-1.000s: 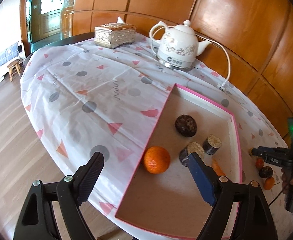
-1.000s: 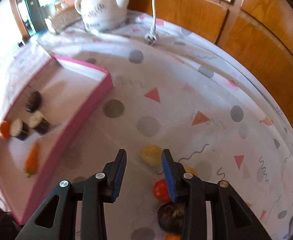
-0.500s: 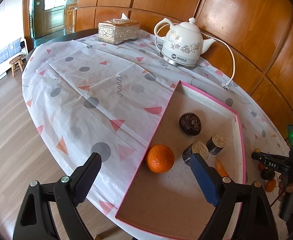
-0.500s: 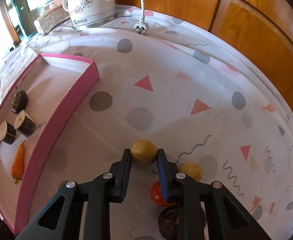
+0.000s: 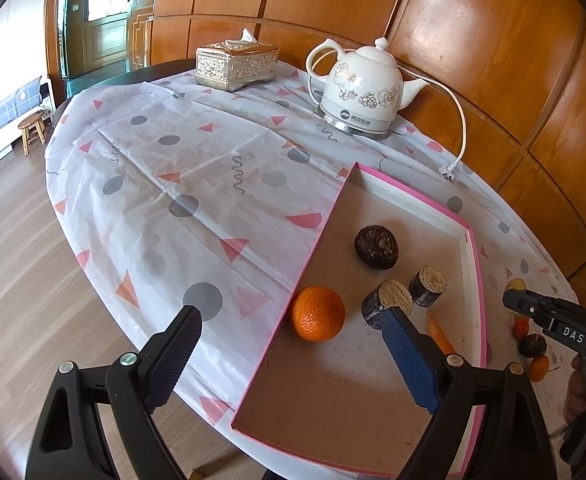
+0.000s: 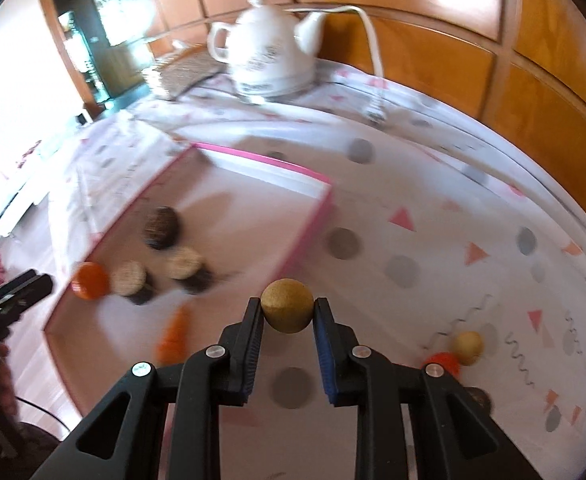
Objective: Organize fruits
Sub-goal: 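Carry the yellow fruit into the pink tray and open the right gripper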
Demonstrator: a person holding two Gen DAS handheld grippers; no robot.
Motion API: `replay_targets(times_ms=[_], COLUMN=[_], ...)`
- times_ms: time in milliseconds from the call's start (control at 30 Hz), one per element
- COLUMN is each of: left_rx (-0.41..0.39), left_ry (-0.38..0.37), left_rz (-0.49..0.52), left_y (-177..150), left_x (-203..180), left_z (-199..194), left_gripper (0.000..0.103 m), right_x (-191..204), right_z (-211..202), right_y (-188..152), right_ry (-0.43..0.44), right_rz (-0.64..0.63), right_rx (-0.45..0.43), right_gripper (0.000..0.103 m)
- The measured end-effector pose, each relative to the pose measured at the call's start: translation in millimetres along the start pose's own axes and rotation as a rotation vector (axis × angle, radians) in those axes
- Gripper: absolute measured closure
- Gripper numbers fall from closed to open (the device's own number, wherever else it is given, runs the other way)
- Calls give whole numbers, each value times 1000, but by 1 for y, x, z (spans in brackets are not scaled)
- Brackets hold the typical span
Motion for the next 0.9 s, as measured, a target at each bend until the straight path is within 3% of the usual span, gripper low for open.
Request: replay_targets(times_ms=[200, 367, 667, 900], left_rx=[7, 14, 10, 7], left_ry=[-10, -19, -20, -23], left_rz=[-12, -38, -31, -15], left_y=[-2, -1, -2, -3], left_x=[4, 10, 9, 1], left_z=[1, 3, 2, 0], left_gripper=[11, 11, 11, 11], right_x=[35, 51, 58, 43], right_z=[3, 16, 30, 8], right_y=[10, 14, 8, -8], right_ry=[59, 59, 37, -12], right_rz=[-46, -54, -51, 23], right_rx=[2, 26, 61, 12], right_gripper=[78, 77, 72, 72])
Point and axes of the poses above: each gripper's, at about its wrist camera, not at the fingertips, and z roughly the way its jaws point, x to its left, y to its top, the point moved 4 cm from there along z, roughly the way its jaws point, and after that the axes turned 9 degrees about x, right-handed, at the moved point
